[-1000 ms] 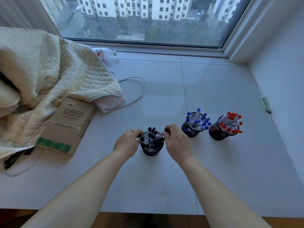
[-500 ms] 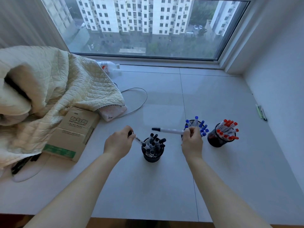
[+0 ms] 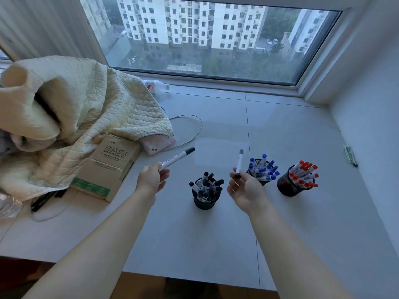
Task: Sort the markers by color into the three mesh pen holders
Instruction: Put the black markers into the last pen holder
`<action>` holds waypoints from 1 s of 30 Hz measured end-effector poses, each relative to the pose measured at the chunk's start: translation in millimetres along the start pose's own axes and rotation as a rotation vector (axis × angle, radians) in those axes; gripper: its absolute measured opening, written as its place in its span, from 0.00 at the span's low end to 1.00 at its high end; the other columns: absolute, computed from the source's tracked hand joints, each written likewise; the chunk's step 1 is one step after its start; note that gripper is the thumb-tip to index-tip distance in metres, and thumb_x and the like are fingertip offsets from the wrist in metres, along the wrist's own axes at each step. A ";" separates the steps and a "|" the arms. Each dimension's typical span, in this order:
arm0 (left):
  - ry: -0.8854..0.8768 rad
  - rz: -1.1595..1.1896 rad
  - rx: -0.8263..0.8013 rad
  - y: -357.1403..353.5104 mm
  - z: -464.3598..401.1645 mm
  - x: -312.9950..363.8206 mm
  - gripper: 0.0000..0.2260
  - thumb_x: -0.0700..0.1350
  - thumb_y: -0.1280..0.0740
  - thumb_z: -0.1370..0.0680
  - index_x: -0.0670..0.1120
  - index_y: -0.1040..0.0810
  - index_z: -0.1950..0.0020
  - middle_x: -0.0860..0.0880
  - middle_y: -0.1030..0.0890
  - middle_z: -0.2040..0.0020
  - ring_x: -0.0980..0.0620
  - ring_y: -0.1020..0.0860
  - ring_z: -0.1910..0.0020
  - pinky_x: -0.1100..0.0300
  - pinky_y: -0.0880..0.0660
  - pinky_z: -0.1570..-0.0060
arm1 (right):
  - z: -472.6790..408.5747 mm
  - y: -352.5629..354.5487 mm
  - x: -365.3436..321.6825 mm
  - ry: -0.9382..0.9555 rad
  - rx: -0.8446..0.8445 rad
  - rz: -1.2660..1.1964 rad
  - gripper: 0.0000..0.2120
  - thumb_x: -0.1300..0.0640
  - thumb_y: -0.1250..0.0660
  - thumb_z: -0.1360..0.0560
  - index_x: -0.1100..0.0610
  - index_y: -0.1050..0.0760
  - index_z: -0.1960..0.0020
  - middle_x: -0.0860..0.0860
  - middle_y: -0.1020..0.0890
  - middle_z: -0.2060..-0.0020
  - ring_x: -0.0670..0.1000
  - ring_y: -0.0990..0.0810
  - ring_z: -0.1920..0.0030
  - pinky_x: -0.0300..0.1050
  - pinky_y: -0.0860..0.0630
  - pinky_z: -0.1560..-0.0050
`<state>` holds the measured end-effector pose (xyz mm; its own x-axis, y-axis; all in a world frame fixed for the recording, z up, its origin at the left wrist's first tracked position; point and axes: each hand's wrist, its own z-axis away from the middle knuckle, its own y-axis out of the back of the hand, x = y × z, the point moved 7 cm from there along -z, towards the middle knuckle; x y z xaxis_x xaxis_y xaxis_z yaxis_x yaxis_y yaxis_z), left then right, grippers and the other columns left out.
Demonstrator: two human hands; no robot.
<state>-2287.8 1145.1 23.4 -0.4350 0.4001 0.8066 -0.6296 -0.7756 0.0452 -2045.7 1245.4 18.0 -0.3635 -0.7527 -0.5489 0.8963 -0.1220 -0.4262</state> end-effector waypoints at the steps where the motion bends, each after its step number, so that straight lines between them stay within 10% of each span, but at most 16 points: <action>1: 0.049 0.053 -0.025 -1.4 2.0 -5.7 0.05 0.46 0.41 0.21 0.47 0.27 0.54 0.50 0.20 0.64 0.57 0.23 0.66 0.61 0.30 0.65 | 0.5 -2.7 1.8 -0.009 -0.040 0.024 0.08 0.58 0.43 0.20 0.57 0.26 0.53 0.51 0.23 0.63 0.47 0.30 0.66 0.40 0.30 0.62; 11: 0.112 0.108 -0.367 -33.4 21.6 -31.9 0.04 0.46 0.41 0.20 0.48 0.28 0.49 0.51 0.15 0.56 0.54 0.20 0.54 0.58 0.28 0.56 | -10.4 -1.6 -2.3 0.328 0.066 0.778 0.03 0.57 0.35 0.25 0.50 0.23 0.55 0.44 0.21 0.59 0.46 0.23 0.55 0.45 0.24 0.51; 17: -0.027 -0.184 -0.307 -32.1 15.0 -27.5 0.06 0.42 0.38 0.21 0.45 0.32 0.46 0.52 0.16 0.50 0.57 0.19 0.51 0.57 0.26 0.51 | -17.2 -9.6 4.2 0.391 0.073 1.019 0.04 0.57 0.33 0.27 0.51 0.23 0.53 0.47 0.21 0.60 0.51 0.20 0.56 0.47 0.22 0.52; 22: -0.069 -0.222 -0.276 -35.3 7.6 -25.1 0.04 0.45 0.36 0.22 0.48 0.30 0.50 0.52 0.19 0.48 0.56 0.22 0.48 0.59 0.28 0.53 | -21.0 -10.7 1.9 0.472 0.113 1.133 0.05 0.59 0.35 0.28 0.52 0.23 0.54 0.51 0.20 0.61 0.41 0.23 0.66 0.26 0.33 0.74; 30: -0.143 -0.301 -0.138 -29.9 -2.3 -25.5 0.05 0.48 0.29 0.29 0.49 0.22 0.57 0.54 0.21 0.59 0.55 0.23 0.58 0.60 0.30 0.60 | -7.5 -20.7 -4.8 0.769 0.134 1.220 0.07 0.60 0.34 0.26 0.56 0.29 0.50 0.46 0.22 0.61 0.49 0.21 0.64 0.40 0.30 0.64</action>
<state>-2259.3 1159.2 0.1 -0.1287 0.5211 0.8438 -0.8010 -0.5563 0.2213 -2064.4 1256.4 24.0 0.6245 0.0916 -0.7757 0.7425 0.2385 0.6259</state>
